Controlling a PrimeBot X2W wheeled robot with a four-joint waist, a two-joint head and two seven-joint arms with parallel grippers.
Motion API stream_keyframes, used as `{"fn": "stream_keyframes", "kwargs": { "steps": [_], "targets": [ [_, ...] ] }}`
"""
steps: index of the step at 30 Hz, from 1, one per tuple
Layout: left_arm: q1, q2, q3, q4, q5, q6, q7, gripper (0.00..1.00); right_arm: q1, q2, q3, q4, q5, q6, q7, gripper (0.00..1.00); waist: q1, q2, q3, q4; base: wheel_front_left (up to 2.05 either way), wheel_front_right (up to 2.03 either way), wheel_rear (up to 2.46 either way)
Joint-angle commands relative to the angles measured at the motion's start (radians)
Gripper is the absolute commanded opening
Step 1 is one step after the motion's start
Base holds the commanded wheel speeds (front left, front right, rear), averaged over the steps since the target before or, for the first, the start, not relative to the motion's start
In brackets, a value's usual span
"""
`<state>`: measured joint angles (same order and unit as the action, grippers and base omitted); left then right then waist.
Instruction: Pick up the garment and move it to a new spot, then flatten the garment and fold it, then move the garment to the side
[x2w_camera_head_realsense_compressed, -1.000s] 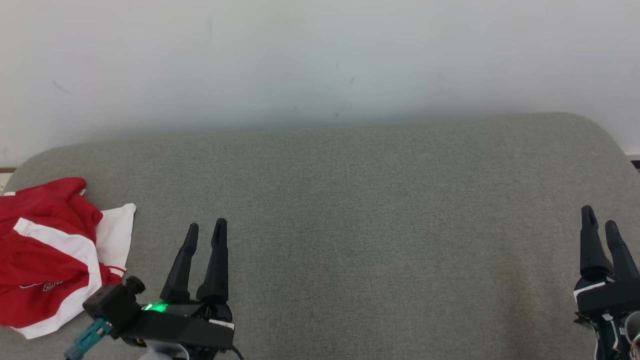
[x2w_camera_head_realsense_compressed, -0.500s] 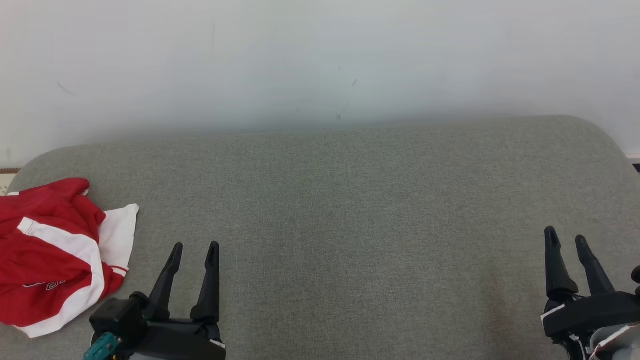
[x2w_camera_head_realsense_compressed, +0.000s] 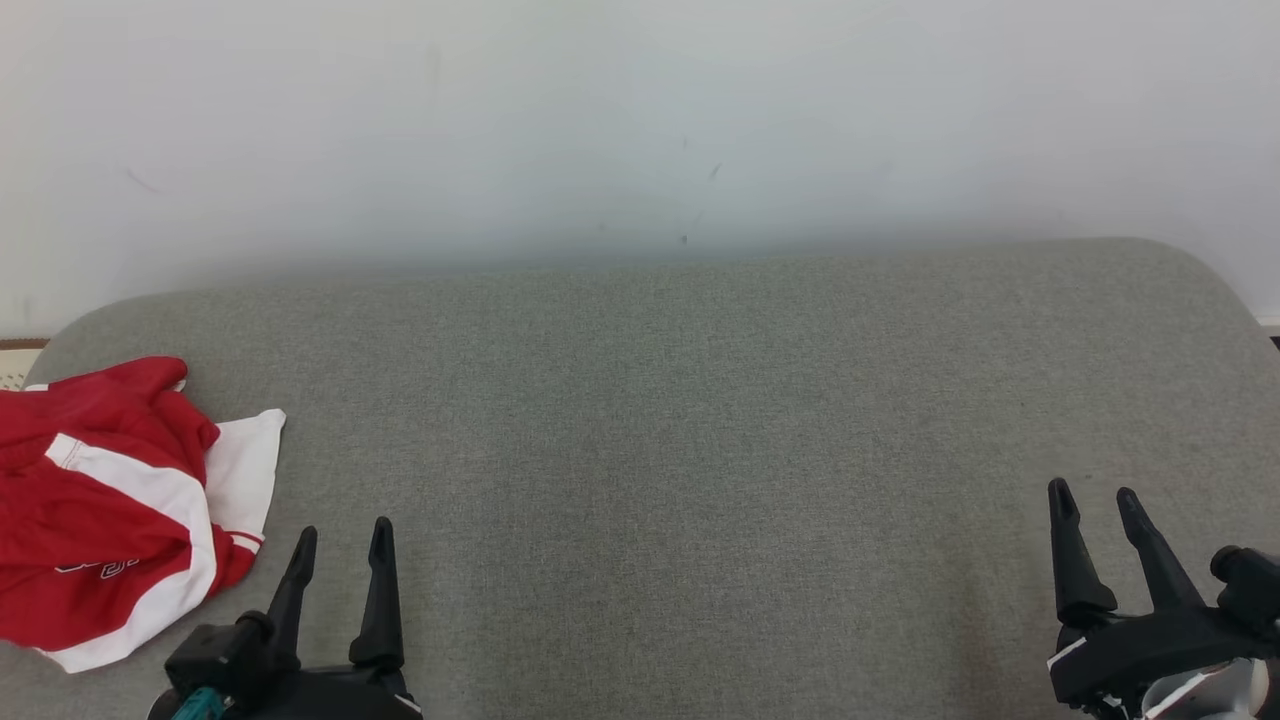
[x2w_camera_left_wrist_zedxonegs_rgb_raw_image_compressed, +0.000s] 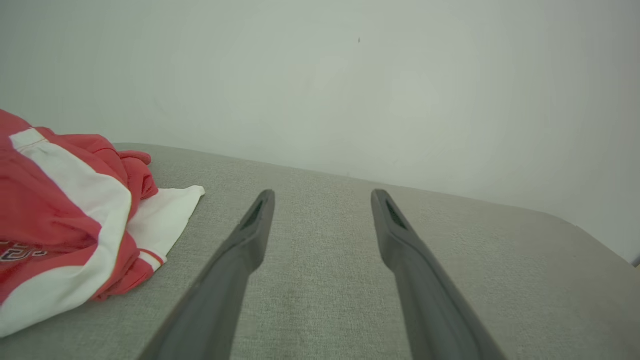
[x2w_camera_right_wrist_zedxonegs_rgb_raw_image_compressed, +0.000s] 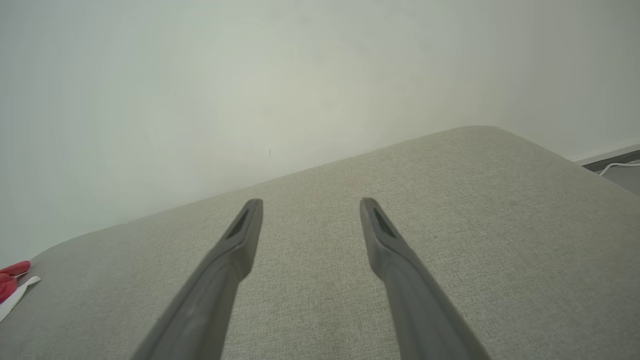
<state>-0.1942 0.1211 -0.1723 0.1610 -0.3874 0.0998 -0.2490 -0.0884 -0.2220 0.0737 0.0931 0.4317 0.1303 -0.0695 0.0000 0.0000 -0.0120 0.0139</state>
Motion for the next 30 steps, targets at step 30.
{"fn": "stream_keyframes", "kwargs": {
  "steps": [30],
  "targets": [
    [0.061,0.005,0.067,-0.079,0.202,0.039,0.095,1.00,0.075,0.016,0.078,-0.153,-0.252,0.001,-0.008,1.00,0.0000,0.0000,-0.014,0.007,0.00,0.00,0.00]
  ]
}}
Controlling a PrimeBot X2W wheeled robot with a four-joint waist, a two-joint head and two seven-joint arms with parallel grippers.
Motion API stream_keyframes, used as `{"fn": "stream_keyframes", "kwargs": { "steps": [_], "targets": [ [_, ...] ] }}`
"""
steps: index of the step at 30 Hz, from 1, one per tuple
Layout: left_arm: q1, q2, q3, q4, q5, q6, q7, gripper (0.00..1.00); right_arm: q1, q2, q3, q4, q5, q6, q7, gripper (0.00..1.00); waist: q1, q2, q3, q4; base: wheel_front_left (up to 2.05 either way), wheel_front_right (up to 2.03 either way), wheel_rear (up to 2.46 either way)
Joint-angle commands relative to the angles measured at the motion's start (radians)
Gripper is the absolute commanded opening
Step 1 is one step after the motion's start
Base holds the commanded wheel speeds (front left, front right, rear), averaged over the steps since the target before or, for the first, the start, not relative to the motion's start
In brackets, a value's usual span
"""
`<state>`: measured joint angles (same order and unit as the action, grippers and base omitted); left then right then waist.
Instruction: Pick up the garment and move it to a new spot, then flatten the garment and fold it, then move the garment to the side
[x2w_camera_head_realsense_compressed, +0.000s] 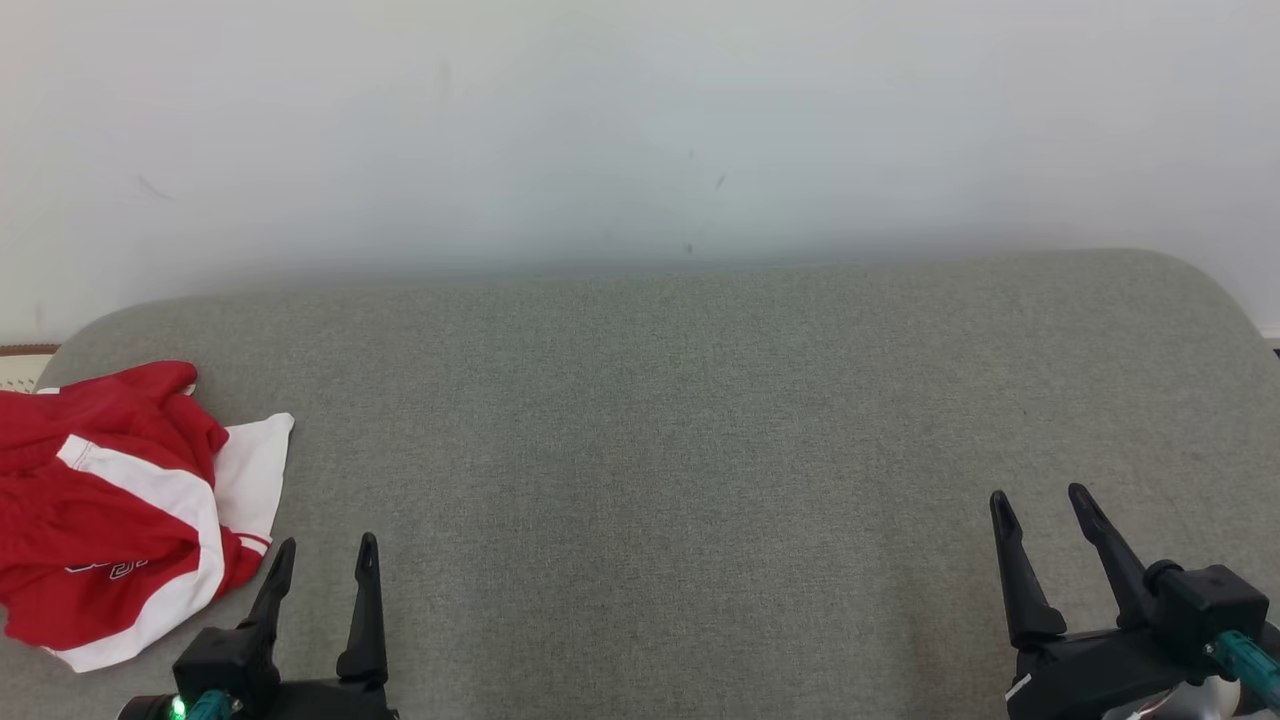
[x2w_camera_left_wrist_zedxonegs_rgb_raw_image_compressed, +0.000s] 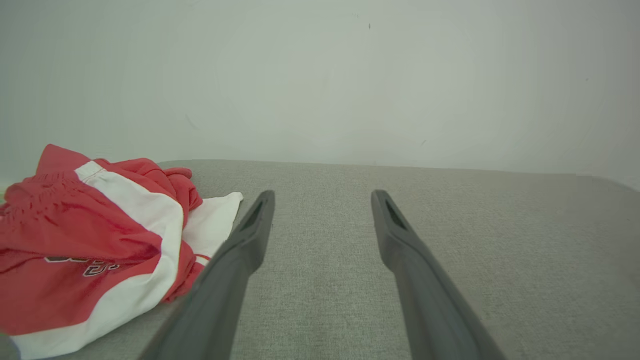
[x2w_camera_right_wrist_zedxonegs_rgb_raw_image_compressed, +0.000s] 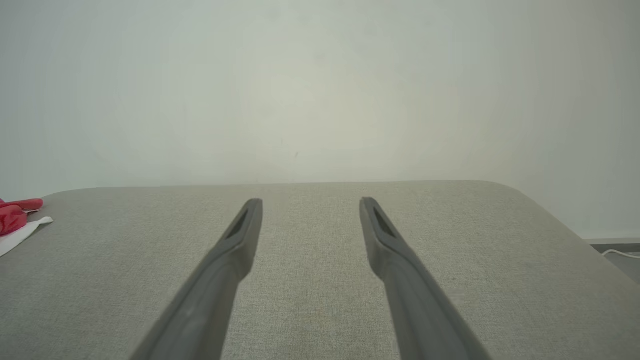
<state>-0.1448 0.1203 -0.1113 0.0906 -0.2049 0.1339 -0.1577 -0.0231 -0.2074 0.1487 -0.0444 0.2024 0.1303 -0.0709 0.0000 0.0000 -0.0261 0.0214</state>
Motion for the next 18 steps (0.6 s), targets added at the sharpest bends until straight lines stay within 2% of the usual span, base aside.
{"fn": "stream_keyframes", "kwargs": {
  "steps": [1,13,18],
  "targets": [
    [0.013,0.008,0.008,-0.010,0.027,0.006,0.006,1.00,0.016,0.004,0.001,-0.024,-0.028,0.001,-0.007,1.00,0.0000,0.0000,-0.001,0.000,0.00,0.00,0.00],
    [0.032,0.008,0.021,-0.021,0.092,0.029,0.034,1.00,0.076,0.030,-0.009,-0.098,-0.103,0.001,-0.010,1.00,0.0000,0.0000,-0.009,0.001,0.00,0.00,0.00],
    [0.030,0.008,0.018,-0.013,0.077,0.032,0.045,1.00,0.083,0.038,-0.017,-0.101,-0.092,0.001,0.003,1.00,0.0000,0.0000,-0.011,0.000,0.00,0.00,0.00]
  ]
}}
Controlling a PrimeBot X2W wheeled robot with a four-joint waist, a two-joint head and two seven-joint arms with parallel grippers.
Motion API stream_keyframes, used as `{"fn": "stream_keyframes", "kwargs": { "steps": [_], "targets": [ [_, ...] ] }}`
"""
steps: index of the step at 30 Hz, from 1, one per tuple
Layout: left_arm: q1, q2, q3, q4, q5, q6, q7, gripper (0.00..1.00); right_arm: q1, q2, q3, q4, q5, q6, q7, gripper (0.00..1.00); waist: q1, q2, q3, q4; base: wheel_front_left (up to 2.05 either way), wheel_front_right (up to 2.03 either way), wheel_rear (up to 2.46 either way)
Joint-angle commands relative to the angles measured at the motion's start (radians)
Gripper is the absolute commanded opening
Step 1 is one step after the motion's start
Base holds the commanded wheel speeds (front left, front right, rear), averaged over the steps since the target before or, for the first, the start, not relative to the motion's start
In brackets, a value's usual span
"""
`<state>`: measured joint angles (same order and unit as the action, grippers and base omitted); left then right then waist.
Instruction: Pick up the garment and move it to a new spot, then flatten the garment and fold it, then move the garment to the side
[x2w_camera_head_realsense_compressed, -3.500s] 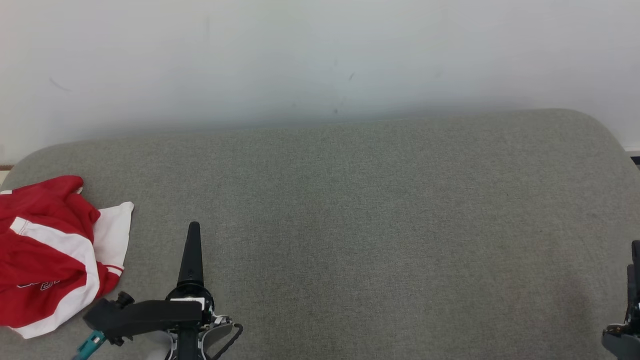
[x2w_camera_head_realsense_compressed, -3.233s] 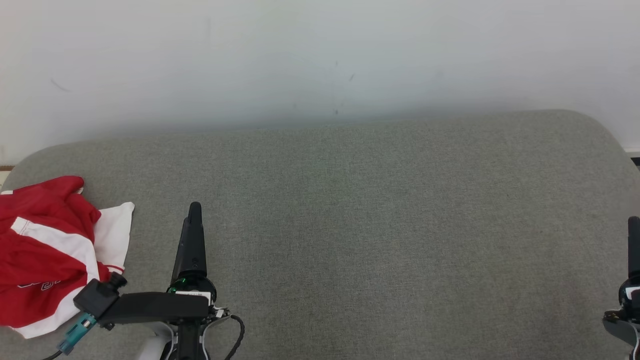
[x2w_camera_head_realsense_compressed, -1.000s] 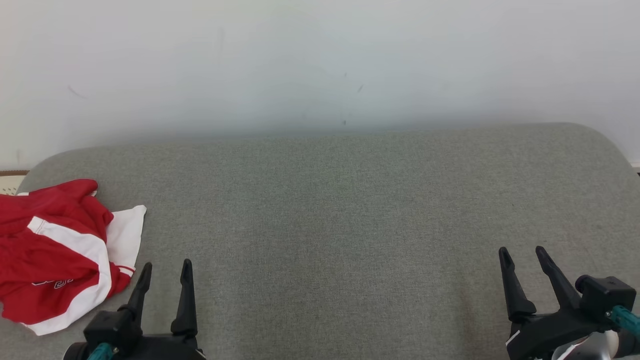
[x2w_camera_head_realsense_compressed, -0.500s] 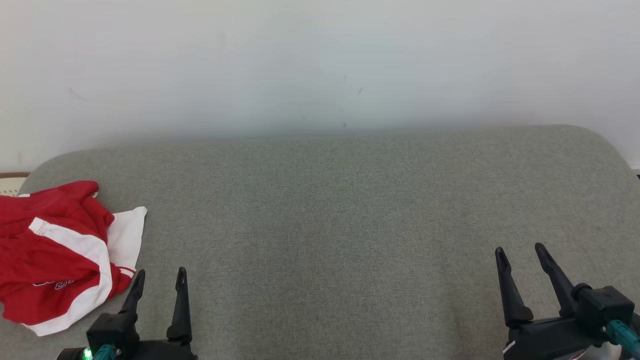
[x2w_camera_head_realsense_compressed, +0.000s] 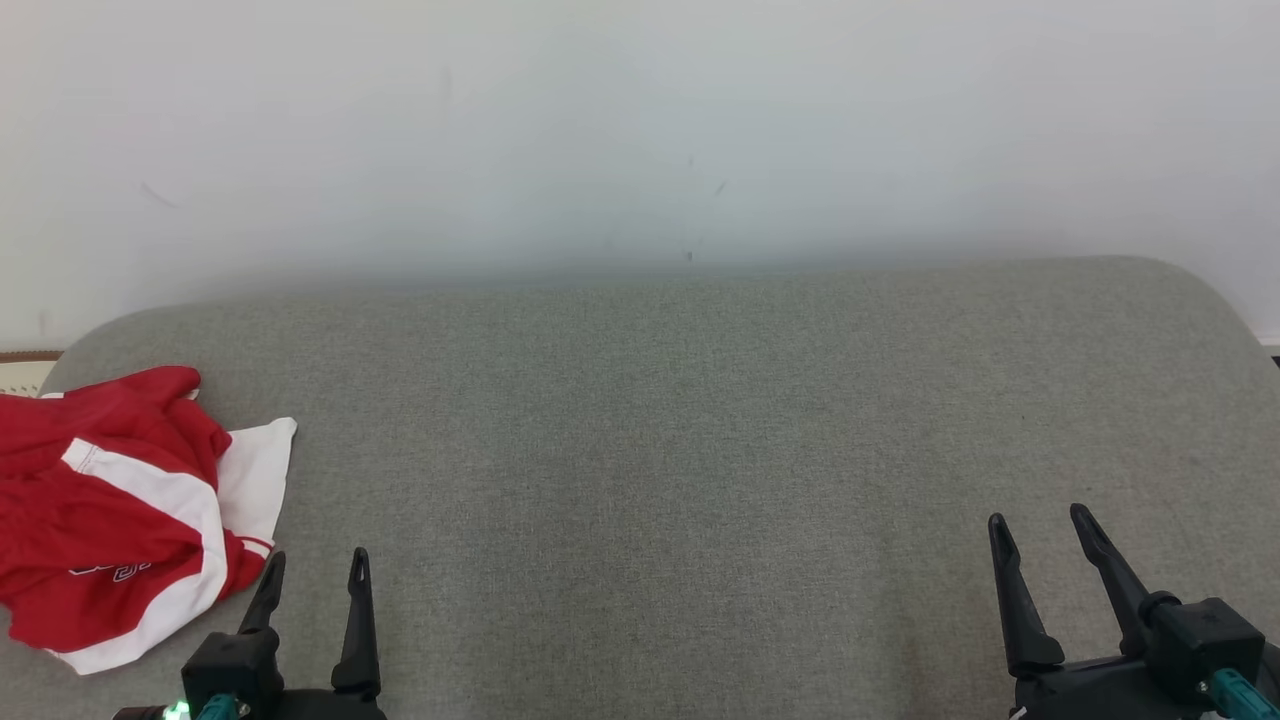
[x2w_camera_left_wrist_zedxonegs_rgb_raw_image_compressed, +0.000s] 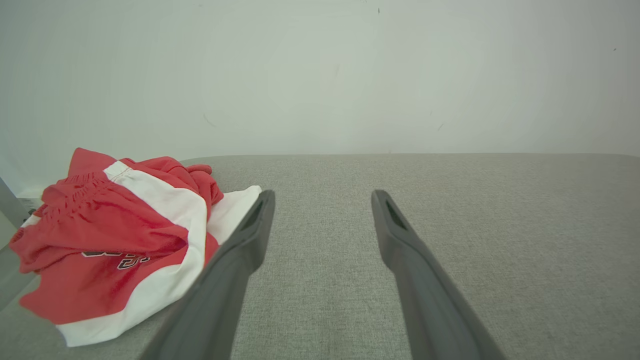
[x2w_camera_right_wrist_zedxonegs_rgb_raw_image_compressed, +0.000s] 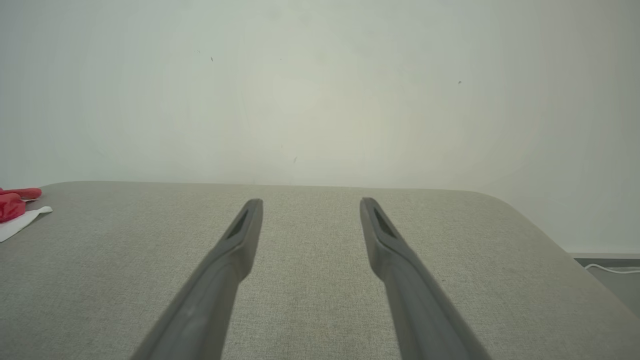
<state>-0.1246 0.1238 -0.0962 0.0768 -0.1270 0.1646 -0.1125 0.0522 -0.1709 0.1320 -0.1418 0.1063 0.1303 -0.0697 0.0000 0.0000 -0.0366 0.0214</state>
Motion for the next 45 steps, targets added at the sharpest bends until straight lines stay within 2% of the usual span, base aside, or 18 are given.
{"fn": "stream_keyframes", "kwargs": {
  "steps": [1,23,36,38,45],
  "targets": [
    [0.009,0.005,0.003,0.002,-0.003,0.001,0.000,1.00,0.009,0.002,-0.002,-0.002,0.005,0.001,0.004,1.00,0.0000,0.0000,-0.001,0.000,0.00,0.00,0.00],
    [0.000,0.011,-0.008,0.019,-0.028,0.012,-0.002,1.00,0.013,0.002,-0.006,0.003,0.027,0.001,0.009,1.00,0.0000,0.0000,-0.001,0.013,0.00,0.00,0.00],
    [-0.023,0.001,-0.019,0.027,-0.038,0.027,-0.018,1.00,0.004,-0.003,0.021,-0.008,0.035,0.001,0.012,1.00,0.0000,0.0000,0.008,0.175,0.00,0.00,0.00],
    [-0.019,0.001,-0.018,0.022,-0.041,0.032,-0.015,1.00,0.003,-0.001,0.033,-0.005,0.038,0.001,0.011,1.00,0.0000,0.0000,0.008,0.229,0.00,0.00,0.00],
    [-0.006,0.011,-0.004,0.014,-0.052,0.039,-0.020,1.00,-0.013,0.000,0.066,0.003,0.042,0.001,0.009,1.00,0.0000,0.0000,0.009,0.333,0.00,0.00,0.00]
  ]
}}
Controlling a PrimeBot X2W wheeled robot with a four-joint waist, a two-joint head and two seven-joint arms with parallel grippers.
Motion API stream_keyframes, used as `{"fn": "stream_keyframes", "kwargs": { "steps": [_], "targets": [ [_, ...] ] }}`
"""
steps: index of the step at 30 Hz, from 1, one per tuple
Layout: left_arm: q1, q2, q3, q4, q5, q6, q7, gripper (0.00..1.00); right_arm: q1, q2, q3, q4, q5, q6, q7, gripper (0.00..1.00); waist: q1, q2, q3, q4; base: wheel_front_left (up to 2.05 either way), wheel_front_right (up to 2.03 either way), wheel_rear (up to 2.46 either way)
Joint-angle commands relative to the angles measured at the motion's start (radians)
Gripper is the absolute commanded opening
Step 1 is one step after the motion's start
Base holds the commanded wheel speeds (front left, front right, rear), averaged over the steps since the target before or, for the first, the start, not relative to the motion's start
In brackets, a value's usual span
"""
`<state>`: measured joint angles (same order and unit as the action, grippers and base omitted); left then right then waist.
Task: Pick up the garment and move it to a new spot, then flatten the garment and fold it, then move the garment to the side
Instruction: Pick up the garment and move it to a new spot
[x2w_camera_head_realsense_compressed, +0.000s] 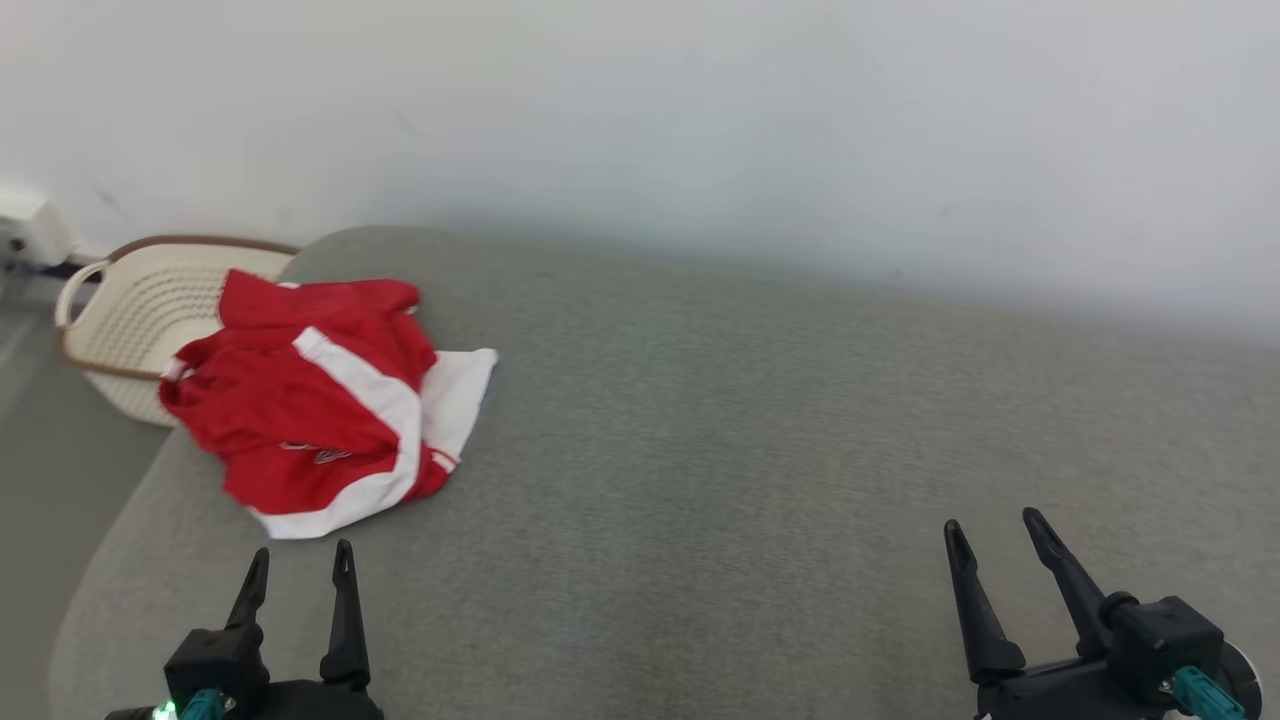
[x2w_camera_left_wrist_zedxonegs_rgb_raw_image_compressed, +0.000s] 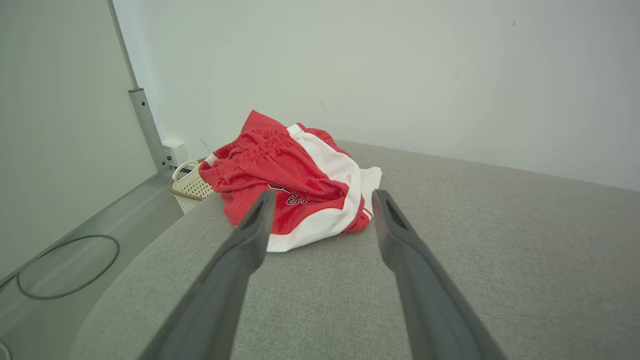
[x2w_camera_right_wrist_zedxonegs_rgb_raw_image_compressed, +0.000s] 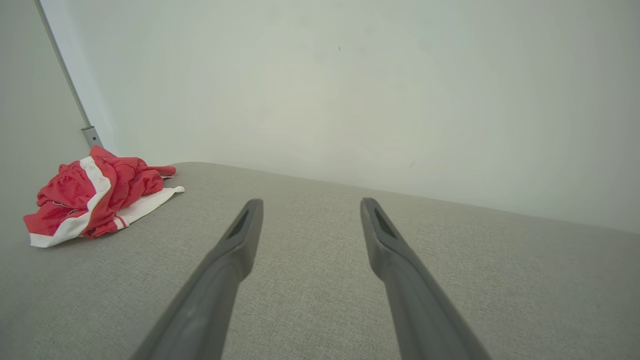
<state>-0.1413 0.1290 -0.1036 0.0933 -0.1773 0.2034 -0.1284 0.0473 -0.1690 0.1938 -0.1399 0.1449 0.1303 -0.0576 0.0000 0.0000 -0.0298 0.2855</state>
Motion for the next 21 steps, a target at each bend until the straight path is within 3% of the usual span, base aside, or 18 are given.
{"fn": "stream_keyframes", "kwargs": {
  "steps": [1,9,21],
  "targets": [
    [0.013,0.007,0.005,-0.004,-0.004,0.002,-0.005,1.00,-0.011,0.001,0.008,0.000,0.003,0.001,-0.004,1.00,0.0000,0.0000,0.002,0.080,0.00,0.00,0.00],
    [0.024,0.018,0.009,-0.020,-0.010,0.009,0.004,1.00,-0.018,0.011,0.026,0.002,0.002,0.001,-0.013,1.00,0.0000,0.0000,-0.003,0.138,0.00,0.00,0.00],
    [0.026,0.019,0.003,-0.030,-0.019,0.019,0.009,1.00,-0.028,0.007,0.041,0.011,0.019,0.001,-0.017,1.00,0.0000,0.0000,0.002,0.144,0.00,0.00,0.00]
  ]
}}
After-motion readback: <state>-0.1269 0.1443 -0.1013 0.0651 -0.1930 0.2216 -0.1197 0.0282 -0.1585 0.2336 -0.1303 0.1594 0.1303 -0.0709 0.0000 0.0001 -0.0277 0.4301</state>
